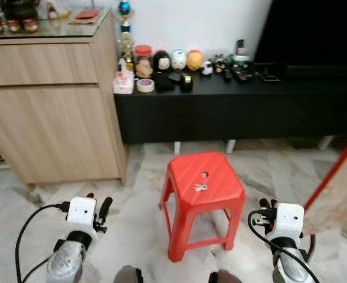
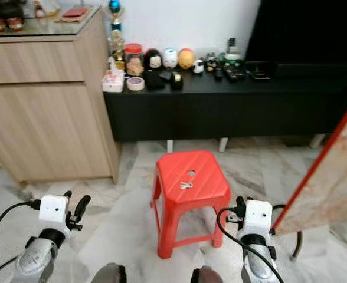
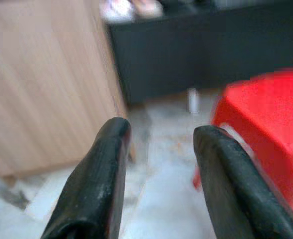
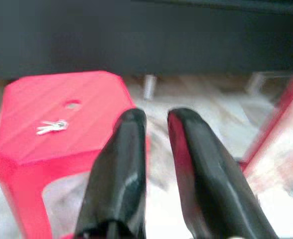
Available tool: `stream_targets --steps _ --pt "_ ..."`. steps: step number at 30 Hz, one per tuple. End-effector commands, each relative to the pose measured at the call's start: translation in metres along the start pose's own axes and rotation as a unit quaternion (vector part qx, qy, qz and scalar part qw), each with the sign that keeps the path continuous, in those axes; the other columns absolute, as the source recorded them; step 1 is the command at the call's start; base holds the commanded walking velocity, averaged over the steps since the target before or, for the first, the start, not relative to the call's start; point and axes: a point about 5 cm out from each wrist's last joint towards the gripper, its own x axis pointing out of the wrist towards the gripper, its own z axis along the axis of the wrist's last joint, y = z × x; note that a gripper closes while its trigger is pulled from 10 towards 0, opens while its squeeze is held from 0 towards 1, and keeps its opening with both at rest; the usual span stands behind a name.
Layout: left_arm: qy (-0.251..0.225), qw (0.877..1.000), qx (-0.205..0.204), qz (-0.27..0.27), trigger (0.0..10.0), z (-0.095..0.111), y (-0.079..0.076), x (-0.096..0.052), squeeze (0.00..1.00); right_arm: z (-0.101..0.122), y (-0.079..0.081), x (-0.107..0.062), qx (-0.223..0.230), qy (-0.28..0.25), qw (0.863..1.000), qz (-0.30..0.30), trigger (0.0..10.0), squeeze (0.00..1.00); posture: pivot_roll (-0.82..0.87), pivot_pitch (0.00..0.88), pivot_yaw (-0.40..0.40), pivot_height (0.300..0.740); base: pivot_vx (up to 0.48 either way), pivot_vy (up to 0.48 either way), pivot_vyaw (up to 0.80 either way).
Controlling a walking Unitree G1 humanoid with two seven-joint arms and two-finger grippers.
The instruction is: Hang keys on a hook
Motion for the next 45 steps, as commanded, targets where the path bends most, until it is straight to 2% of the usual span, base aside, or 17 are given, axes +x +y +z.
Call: stream_targets --steps 1,8,16,20,29,45 --pt "0.035 0.999 -0.010 -0.001 10.0 -0.0140 -0.0029 -0.0076 0.00 0.0064 0.0047 0.0037 0.005 -0.010 1.000 0.008 10.0 0.00 0.08 0.000 -0.038 0.636 0.000 0.000 0.00" --pt "0.036 0.999 -0.008 -0.007 10.0 -0.0133 -0.0033 -0.0062 0.00 0.0065 0.0095 0.0052 0.006 -0.009 1.000 0.018 10.0 0.00 0.08 0.000 -0.036 0.636 0.000 0.000 0.00" --pt "0.035 0.999 -0.007 -0.012 10.0 -0.0127 -0.0040 -0.0046 0.00 0.0061 0.0113 0.0068 -0.003 -0.007 1.000 0.025 10.0 0.00 0.08 0.000 -0.031 0.636 0.252 0.000 0.00" --pt "0.035 0.999 -0.007 -0.016 10.0 -0.0125 -0.0044 -0.0037 0.00 0.0058 0.0128 0.0076 0.004 -0.005 1.000 0.026 10.0 0.00 0.08 0.000 -0.027 0.636 0.270 0.000 0.58" --pt "0.032 0.999 -0.004 -0.022 10.0 -0.0106 -0.0042 -0.0007 0.00 0.0074 0.0127 0.0111 0.020 -0.005 1.000 0.018 10.0 0.00 0.07 0.000 -0.018 0.636 0.289 0.000 0.00" --pt "0.031 0.999 -0.006 -0.021 10.0 -0.0102 -0.0056 0.0006 0.00 0.0061 0.0137 0.0122 0.011 0.000 1.000 0.026 10.0 0.00 0.08 0.000 -0.026 0.636 0.289 0.000 0.03"
